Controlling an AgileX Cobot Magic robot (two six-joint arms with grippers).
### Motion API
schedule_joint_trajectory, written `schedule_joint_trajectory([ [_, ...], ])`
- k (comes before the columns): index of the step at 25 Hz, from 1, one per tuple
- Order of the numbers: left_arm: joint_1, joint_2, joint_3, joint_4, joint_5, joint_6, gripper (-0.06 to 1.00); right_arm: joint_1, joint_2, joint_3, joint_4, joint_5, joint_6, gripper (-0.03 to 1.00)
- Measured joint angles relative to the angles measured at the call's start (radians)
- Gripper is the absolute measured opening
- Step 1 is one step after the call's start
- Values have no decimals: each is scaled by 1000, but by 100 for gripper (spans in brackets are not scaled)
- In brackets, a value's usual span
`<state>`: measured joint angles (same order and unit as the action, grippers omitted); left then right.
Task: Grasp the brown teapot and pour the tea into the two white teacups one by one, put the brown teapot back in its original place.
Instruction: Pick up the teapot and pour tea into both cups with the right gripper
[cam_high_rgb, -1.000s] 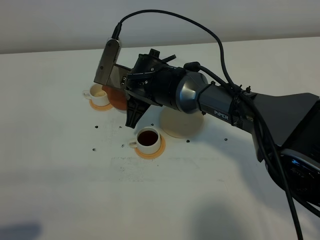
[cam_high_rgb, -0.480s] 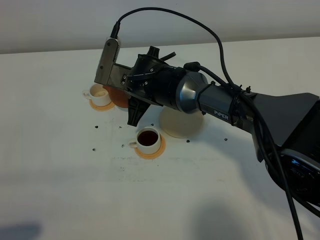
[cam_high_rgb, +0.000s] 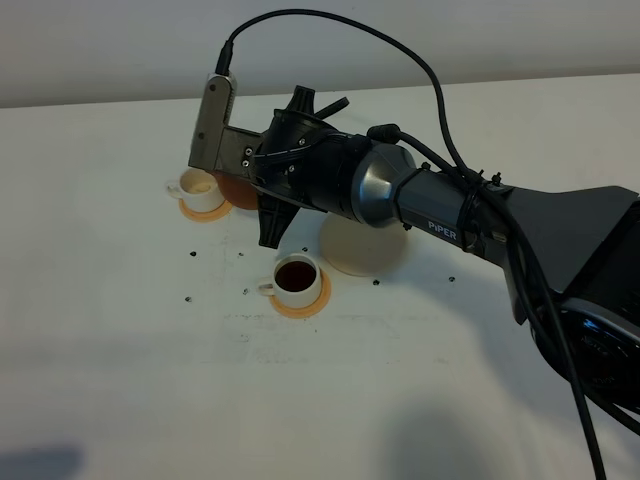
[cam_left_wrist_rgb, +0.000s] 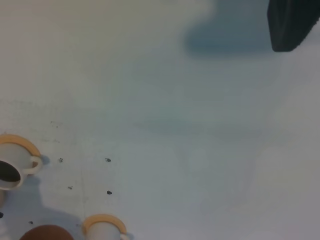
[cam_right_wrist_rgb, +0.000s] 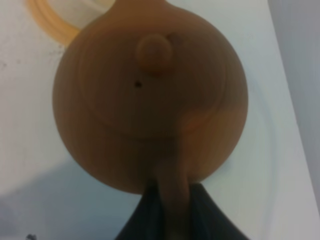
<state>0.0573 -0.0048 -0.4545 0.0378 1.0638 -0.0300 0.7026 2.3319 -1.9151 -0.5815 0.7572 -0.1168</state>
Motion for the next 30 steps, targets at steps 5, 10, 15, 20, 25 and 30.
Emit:
schedule_joint_trajectory([
  [5, 0, 0, 0, 0, 0, 0, 35, 0, 0, 0, -19, -10, -14, 9],
  [10, 0, 0, 0, 0, 0, 0, 35, 0, 0, 0, -37, -20, -30, 9],
  [15, 0, 0, 0, 0, 0, 0, 35, 2, 0, 0, -58, -37, -42, 9],
  [20, 0, 0, 0, 0, 0, 0, 35, 3, 0, 0, -95, -40, -43, 9],
  [25, 0, 0, 0, 0, 0, 0, 35, 3, 0, 0, -127, -40, -46, 9],
  [30, 0, 0, 0, 0, 0, 0, 35, 3, 6, 0, -140, -41, -60, 9],
])
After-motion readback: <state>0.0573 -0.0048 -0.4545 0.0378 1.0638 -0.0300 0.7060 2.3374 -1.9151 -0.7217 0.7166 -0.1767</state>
